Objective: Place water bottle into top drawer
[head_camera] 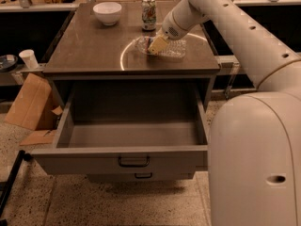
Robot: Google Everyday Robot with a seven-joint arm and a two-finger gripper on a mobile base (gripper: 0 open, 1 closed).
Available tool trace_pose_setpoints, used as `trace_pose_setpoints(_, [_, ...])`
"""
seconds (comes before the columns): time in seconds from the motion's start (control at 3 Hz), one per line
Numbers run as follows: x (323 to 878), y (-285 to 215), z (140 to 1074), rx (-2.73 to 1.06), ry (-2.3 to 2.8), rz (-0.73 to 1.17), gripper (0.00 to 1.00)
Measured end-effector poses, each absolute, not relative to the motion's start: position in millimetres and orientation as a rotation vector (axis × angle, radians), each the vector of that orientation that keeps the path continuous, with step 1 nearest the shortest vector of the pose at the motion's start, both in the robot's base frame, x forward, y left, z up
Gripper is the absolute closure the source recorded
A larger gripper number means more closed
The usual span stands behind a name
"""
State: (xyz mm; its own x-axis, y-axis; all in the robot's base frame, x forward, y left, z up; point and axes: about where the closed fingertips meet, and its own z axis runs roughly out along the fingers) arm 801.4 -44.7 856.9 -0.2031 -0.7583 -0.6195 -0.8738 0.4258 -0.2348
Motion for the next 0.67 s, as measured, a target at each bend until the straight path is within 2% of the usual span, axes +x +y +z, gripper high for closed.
trace_pose_setpoints(0.33, [788, -36, 855, -1.419, 1.979, 0.231, 0.88])
trace_pose_setpoints(0.67, [755, -27, 874, -1.448, 1.888, 0.291, 1.00])
